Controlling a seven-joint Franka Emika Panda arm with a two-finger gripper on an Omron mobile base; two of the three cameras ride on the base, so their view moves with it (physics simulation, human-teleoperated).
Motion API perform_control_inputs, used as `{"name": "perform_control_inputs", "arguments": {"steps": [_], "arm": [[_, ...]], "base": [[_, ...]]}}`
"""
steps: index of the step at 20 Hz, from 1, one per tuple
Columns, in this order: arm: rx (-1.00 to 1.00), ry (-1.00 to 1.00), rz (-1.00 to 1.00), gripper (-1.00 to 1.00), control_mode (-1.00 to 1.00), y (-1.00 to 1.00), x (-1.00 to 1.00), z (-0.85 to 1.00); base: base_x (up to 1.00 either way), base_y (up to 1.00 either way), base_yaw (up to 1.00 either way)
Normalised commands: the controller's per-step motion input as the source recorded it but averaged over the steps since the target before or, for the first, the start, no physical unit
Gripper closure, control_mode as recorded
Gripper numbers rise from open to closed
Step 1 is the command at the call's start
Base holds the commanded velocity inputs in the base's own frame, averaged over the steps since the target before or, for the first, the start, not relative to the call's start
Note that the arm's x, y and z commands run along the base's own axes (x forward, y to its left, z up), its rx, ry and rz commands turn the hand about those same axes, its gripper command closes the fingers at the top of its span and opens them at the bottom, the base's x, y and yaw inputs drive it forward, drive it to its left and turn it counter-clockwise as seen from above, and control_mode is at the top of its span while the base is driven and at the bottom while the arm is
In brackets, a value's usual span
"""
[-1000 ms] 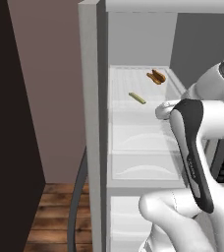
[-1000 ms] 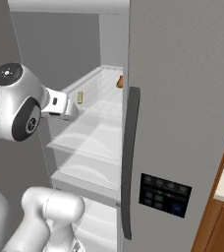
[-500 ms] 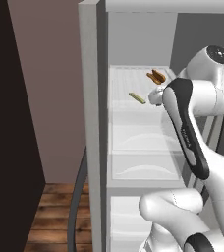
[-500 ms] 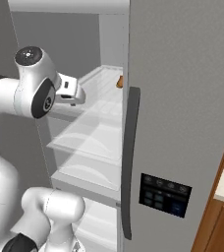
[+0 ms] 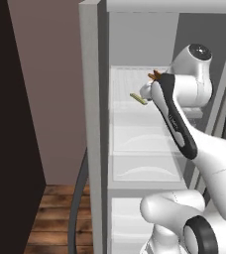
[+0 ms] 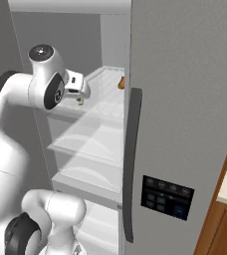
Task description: Pick the egg and butter from the fridge and place them by the bowl for mixing.
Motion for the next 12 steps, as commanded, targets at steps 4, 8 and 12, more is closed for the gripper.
{"name": "perform_control_inputs", "arguments": {"steps": [4,8,12], "arm": [[-0.02,0.00,0.00,-1.00,-1.00,0.08,0.50,-0.21],[-0.01,0.00,0.00,-1.00,-1.00,0.02,0.50,-0.21],[0.00,0.00,0.04,-1.00,-1.00,0.00,0.53,-0.24]], "base": [[0.00,0.00,0.00],[0.00,0.00,0.00],[0.00,0.00,0.00]]}}
